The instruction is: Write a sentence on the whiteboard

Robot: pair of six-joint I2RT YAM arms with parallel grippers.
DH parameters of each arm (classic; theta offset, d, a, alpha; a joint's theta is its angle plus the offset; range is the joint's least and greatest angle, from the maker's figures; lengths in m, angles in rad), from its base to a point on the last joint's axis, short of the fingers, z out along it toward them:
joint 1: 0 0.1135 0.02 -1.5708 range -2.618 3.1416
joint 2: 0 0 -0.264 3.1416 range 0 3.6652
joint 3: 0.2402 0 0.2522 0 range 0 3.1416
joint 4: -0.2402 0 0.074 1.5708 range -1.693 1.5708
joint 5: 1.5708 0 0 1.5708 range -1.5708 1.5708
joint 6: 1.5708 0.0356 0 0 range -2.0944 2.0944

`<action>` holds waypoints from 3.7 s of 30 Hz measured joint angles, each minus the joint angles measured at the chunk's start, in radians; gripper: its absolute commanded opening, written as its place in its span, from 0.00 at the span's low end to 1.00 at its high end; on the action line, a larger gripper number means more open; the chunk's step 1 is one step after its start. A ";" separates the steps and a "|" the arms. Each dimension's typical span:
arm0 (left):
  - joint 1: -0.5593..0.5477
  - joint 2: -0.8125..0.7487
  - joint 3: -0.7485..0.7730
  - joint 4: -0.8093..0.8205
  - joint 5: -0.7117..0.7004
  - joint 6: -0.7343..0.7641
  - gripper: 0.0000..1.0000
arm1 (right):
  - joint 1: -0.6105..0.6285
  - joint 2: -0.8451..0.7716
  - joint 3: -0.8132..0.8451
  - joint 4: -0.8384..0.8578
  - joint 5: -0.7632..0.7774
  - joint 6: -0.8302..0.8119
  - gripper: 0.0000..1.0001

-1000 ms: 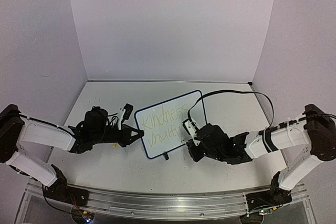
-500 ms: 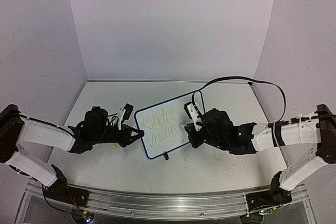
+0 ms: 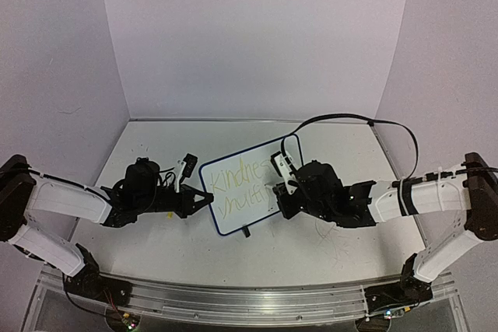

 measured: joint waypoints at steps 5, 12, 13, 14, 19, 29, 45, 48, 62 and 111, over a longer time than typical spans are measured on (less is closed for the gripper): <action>0.000 0.000 0.000 0.000 -0.001 0.000 0.00 | 0.000 0.000 0.000 0.002 0.009 0.001 0.00; 0.000 0.000 0.000 0.000 -0.001 0.000 0.00 | 0.000 0.000 0.000 -0.001 0.060 0.008 0.00; 0.000 0.000 0.000 0.000 -0.002 0.000 0.00 | 0.000 0.000 0.000 -0.002 0.065 0.009 0.00; 0.000 0.000 0.000 0.000 -0.002 0.000 0.00 | 0.000 0.000 -0.001 -0.002 0.068 0.011 0.00; 0.000 0.000 0.000 0.000 -0.002 0.000 0.00 | 0.000 0.000 -0.013 -0.001 0.073 0.019 0.00; 0.000 0.000 0.000 0.000 -0.002 -0.001 0.00 | 0.000 0.000 -0.048 -0.003 0.068 0.044 0.00; 0.000 -0.004 0.000 -0.003 -0.004 -0.003 0.00 | 0.042 0.007 -0.045 -0.019 0.040 0.061 0.00; 0.000 -0.005 0.000 -0.007 -0.004 -0.002 0.00 | 0.026 -0.087 -0.045 -0.027 0.044 0.056 0.00; 0.000 -0.006 0.000 -0.009 -0.004 0.001 0.00 | -0.039 -0.156 -0.064 -0.002 -0.024 -0.045 0.00; 0.000 -0.005 0.006 -0.018 -0.003 0.004 0.00 | -0.039 -0.048 -0.060 0.039 0.047 -0.045 0.00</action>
